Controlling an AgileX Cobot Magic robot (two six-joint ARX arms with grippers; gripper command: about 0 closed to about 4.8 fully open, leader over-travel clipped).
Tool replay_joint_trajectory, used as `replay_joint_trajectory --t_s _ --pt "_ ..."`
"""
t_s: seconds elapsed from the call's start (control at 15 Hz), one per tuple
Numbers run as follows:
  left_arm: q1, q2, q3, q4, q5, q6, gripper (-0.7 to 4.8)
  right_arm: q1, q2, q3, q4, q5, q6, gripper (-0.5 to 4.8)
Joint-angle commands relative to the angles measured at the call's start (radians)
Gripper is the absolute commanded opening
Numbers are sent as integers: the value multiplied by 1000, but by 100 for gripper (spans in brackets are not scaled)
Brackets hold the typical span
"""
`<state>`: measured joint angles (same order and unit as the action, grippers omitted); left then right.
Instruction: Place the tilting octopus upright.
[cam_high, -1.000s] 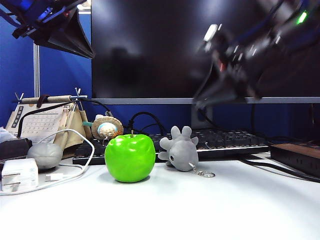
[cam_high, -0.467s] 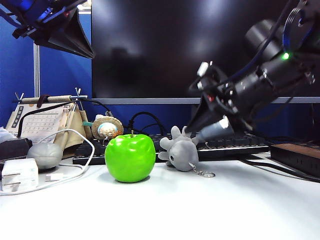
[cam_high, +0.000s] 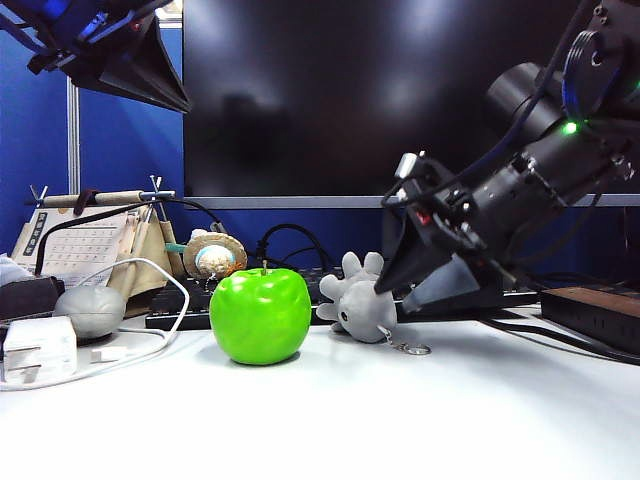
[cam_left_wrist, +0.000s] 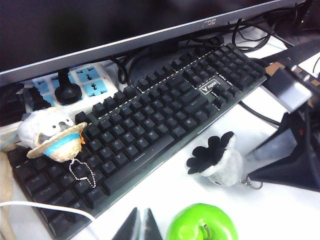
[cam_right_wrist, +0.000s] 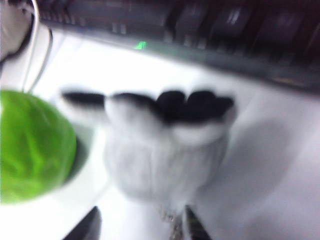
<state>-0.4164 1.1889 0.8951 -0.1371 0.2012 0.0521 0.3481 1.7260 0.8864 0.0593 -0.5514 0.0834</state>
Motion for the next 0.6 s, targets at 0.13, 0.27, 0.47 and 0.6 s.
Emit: replay_joint_trajectory --t_s 0.13,0.27,0.47,0.6 --pt "-1 -2 3 16 4 0 21 1 0 1 -87 0 -12 217" --pt "-1 -2 3 16 4 0 22 1 10 3 -77 0 -26 217" --pt "-1 -2 3 14 4 0 21 2 88 3 -78 4 -37 224" --pt "-1 -2 3 13 4 0 22 2 121 3 -77 14 -40 225"
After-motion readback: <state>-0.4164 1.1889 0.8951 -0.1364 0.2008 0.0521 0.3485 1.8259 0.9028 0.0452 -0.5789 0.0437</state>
